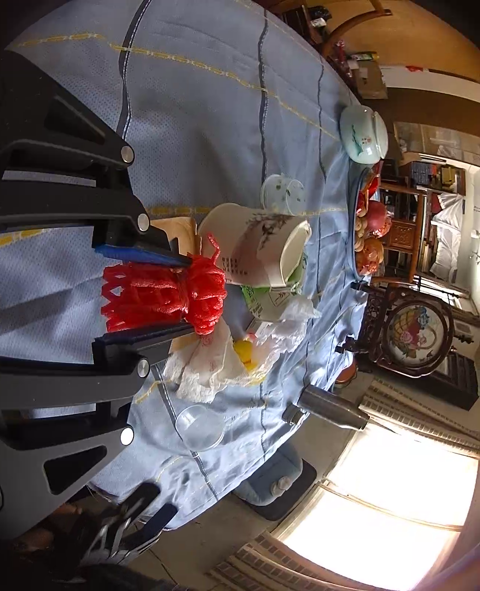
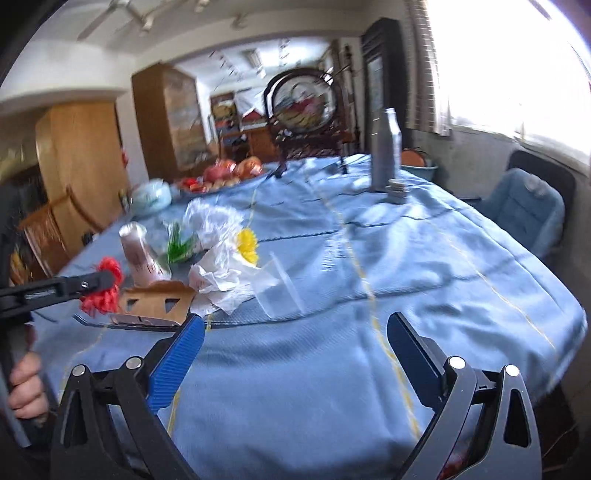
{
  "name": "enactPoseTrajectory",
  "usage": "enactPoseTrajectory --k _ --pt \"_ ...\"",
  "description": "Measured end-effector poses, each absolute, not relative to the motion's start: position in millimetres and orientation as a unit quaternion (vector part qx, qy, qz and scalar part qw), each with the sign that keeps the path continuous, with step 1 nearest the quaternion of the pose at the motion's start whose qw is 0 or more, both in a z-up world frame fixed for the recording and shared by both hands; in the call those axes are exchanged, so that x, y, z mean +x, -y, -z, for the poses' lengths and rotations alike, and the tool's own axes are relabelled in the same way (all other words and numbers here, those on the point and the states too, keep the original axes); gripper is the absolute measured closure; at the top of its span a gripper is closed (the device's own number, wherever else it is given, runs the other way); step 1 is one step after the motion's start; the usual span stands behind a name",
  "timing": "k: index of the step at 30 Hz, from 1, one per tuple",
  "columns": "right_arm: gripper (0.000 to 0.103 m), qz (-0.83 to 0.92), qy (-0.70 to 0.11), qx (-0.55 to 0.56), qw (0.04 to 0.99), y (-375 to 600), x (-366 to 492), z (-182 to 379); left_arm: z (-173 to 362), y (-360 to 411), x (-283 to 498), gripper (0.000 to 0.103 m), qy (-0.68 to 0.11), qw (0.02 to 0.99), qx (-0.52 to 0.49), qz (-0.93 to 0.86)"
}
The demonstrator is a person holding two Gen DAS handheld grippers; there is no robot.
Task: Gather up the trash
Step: 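Grasp the clear plastic cup with the right tool while the left tool holds the net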
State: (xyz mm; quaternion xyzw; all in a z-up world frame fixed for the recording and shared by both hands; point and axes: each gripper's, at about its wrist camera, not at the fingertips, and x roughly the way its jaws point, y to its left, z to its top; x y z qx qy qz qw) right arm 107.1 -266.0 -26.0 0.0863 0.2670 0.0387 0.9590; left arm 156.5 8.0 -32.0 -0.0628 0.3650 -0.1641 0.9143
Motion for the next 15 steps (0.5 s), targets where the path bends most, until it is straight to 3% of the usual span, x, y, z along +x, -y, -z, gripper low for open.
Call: enactPoseTrajectory --k 9,11,12,13,15 --pt "0.008 -0.022 -0.304 0.021 0.952 234 164 29 42 -19 164 0.072 -0.375 0.909 -0.075 0.164" --pt "0.031 -0.02 -0.333 0.015 0.943 233 174 35 43 -19 164 0.072 -0.376 0.909 -0.076 0.164" --pt "0.058 -0.025 -0.34 0.019 0.94 233 178 37 43 -19 164 0.072 -0.376 0.909 -0.076 0.163" --pt "0.072 -0.021 -0.349 0.022 0.937 235 180 40 43 -20 164 0.072 -0.376 0.909 -0.076 0.163" --pt "0.072 -0.019 -0.332 0.055 0.941 245 171 38 42 -20 163 0.072 -0.376 0.909 -0.076 0.164"
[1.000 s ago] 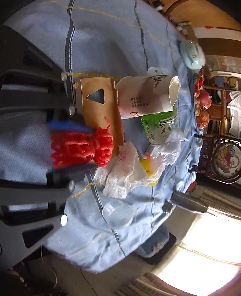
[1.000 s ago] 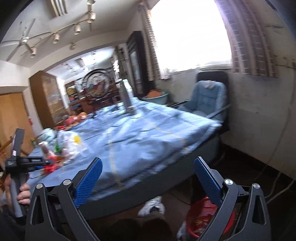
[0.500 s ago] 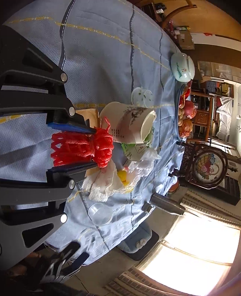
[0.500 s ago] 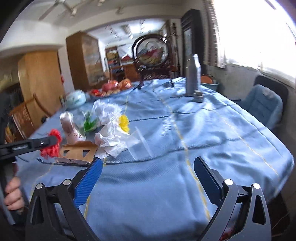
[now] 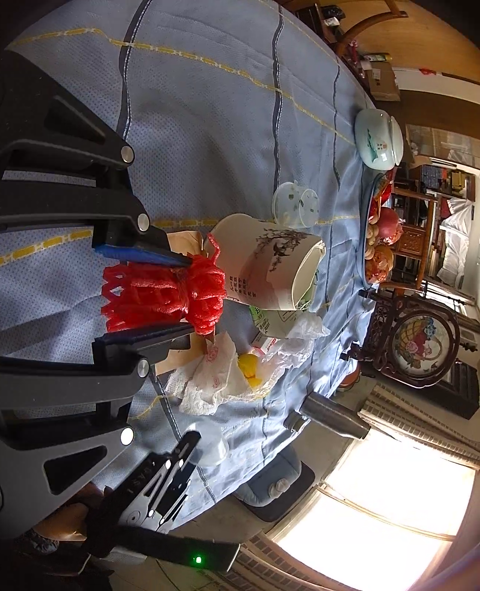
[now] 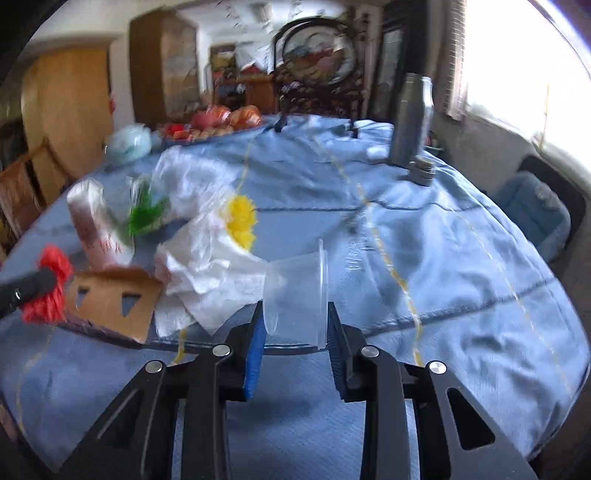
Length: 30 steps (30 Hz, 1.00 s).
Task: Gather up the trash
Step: 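Grasp the clear plastic cup with the right tool while the left tool holds the net, then carry the cup and net to the wastebasket and open both tools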
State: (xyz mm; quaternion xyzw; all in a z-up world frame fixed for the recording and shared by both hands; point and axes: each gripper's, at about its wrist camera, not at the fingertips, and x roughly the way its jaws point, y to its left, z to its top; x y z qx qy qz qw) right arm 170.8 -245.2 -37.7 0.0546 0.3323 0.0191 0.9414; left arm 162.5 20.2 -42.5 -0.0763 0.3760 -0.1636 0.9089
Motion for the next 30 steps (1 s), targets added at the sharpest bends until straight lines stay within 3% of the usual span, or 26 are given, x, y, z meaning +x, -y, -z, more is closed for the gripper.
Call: enactPoseTrajectory --k 7,15,22,30 --pt "0.072 -0.025 -0.237 0.115 0.964 276 96 0 33 -10 152 0.072 -0.365 0.913 -0.064 0.172" --pt "0.072 0.026 -0.187 0.162 0.969 335 21 -10 21 30 129 0.072 -0.359 0.91 -0.032 0.207" --pt "0.072 0.106 -0.18 0.198 0.958 392 -36 13 16 86 105 0.072 -0.358 0.897 0.01 0.26" --pt "0.072 0.192 -0.226 0.247 0.922 450 -75 75 29 173 79 0.072 -0.373 0.859 0.061 0.345"
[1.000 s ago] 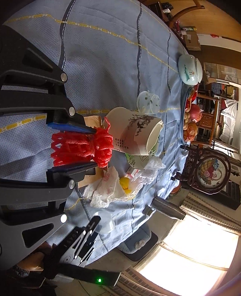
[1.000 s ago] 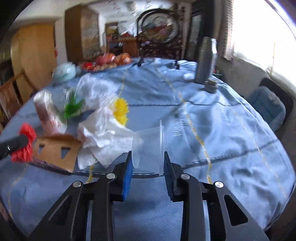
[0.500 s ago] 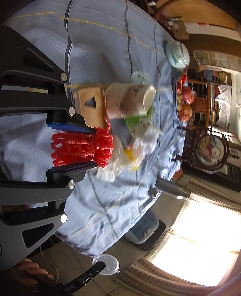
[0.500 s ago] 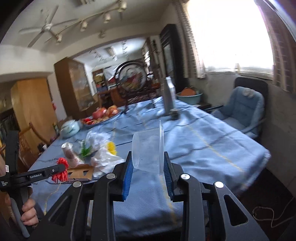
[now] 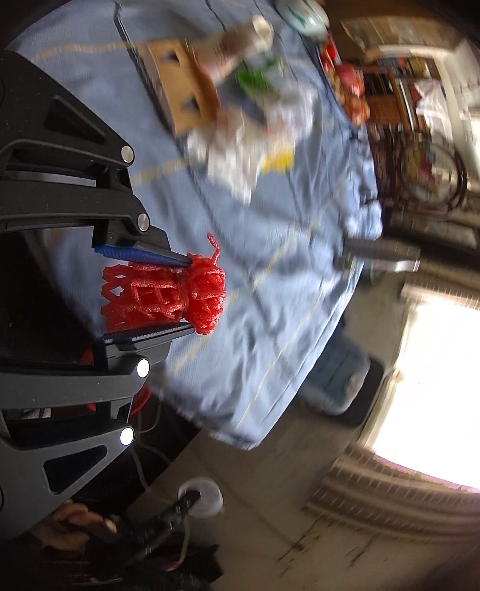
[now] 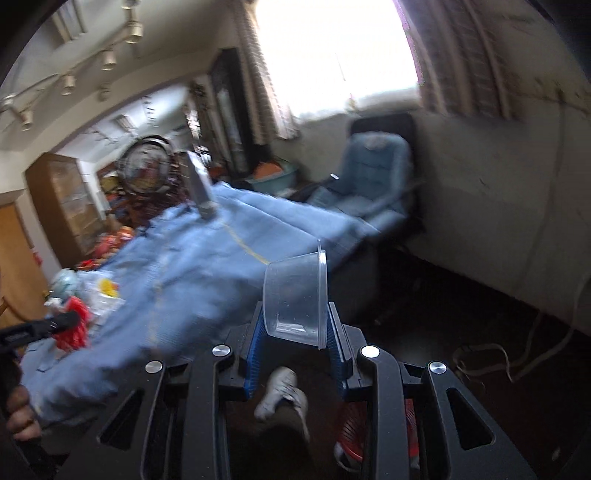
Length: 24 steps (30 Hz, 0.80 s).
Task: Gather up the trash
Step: 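Carry the cup and net to the wastebasket and open both tools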
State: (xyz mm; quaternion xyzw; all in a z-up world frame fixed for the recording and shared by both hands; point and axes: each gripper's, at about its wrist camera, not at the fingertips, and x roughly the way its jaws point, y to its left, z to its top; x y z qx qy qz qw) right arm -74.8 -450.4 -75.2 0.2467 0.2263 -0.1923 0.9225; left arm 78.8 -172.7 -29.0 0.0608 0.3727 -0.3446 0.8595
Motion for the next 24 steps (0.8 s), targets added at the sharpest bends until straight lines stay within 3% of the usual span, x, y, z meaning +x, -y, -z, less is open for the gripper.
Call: enactPoseTrajectory --k 8,9,11,24 --pt "0.069 0.243 -0.326 0.287 0.867 497 -64 169 46 251 48 0.072 -0.381 0.822 0.115 0.407" --pt "0.066 0.245 -0.343 0.284 0.861 499 -58 180 48 261 43 0.072 -0.381 0.817 0.123 0.415" --pt "0.048 0.255 -0.371 0.288 0.845 504 -53 205 54 277 35 0.072 -0.385 0.807 0.137 0.427" --pt "0.038 0.317 -0.264 0.362 0.836 549 -115 197 110 384 -5 0.072 -0.408 0.739 0.212 0.493"
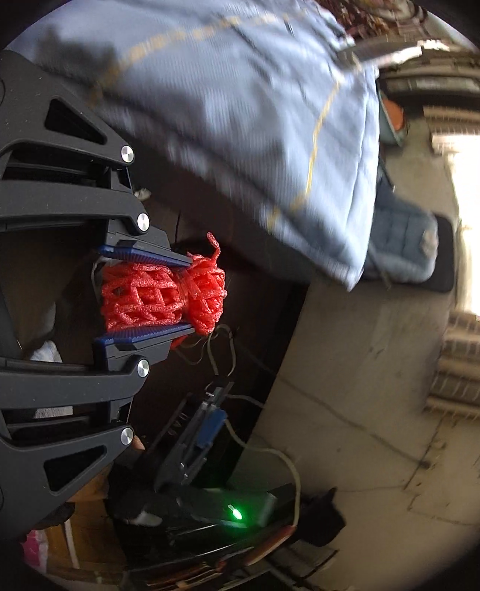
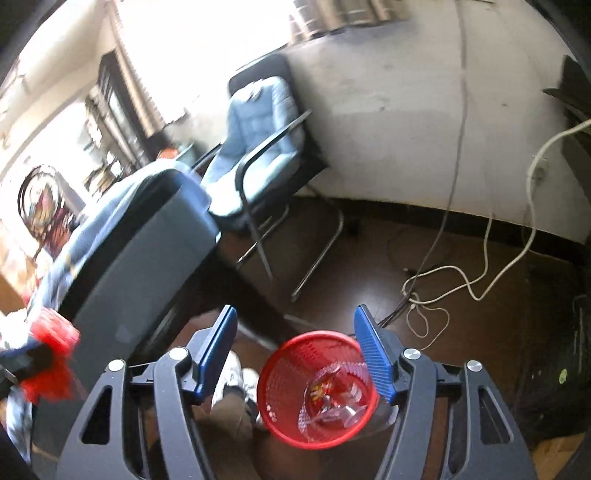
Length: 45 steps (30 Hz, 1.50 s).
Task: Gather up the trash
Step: 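Carry the cup and net to the wastebasket and open both tools, then move both tools back from the wastebasket to the table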
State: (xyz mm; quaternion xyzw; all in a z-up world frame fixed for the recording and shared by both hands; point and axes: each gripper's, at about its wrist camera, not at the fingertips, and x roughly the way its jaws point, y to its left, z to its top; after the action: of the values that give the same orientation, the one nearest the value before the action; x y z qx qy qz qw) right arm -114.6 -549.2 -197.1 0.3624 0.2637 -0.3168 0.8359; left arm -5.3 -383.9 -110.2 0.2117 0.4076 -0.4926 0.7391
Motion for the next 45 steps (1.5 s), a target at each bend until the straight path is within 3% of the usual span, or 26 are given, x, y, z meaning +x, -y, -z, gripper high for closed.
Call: enactPoseTrajectory --k 7,9,11,14,24,30,40,45 --pt "0.038 0.331 -0.244 0.386 0.826 566 -134 201 153 440 -14 0.069 -0.428 0.705 0.247 0.508" --pt "0.038 0.331 -0.244 0.388 0.825 566 -137 200 165 450 -12 0.054 -0.435 0.704 0.252 0.501" --pt "0.038 0.33 -0.245 0.389 0.824 566 -138 201 173 454 -8 0.032 -0.443 0.707 0.248 0.493" --pt "0.038 0.331 -0.244 0.391 0.824 566 -136 201 178 455 -3 0.023 -0.452 0.706 0.24 0.49" --pt "0.038 0.319 -0.244 0.385 0.831 559 -131 195 146 434 -7 0.015 -0.421 0.727 0.229 0.492" --pt "0.022 0.326 -0.252 0.358 0.838 548 -127 181 130 417 -11 0.015 -0.411 0.74 0.218 0.486" --pt "0.006 0.334 -0.209 0.312 0.865 523 -134 141 91 368 -6 0.01 -0.372 0.785 0.189 0.459" --pt "0.006 0.336 -0.178 0.263 0.887 500 -138 112 70 339 0 0.008 -0.354 0.81 0.174 0.434"
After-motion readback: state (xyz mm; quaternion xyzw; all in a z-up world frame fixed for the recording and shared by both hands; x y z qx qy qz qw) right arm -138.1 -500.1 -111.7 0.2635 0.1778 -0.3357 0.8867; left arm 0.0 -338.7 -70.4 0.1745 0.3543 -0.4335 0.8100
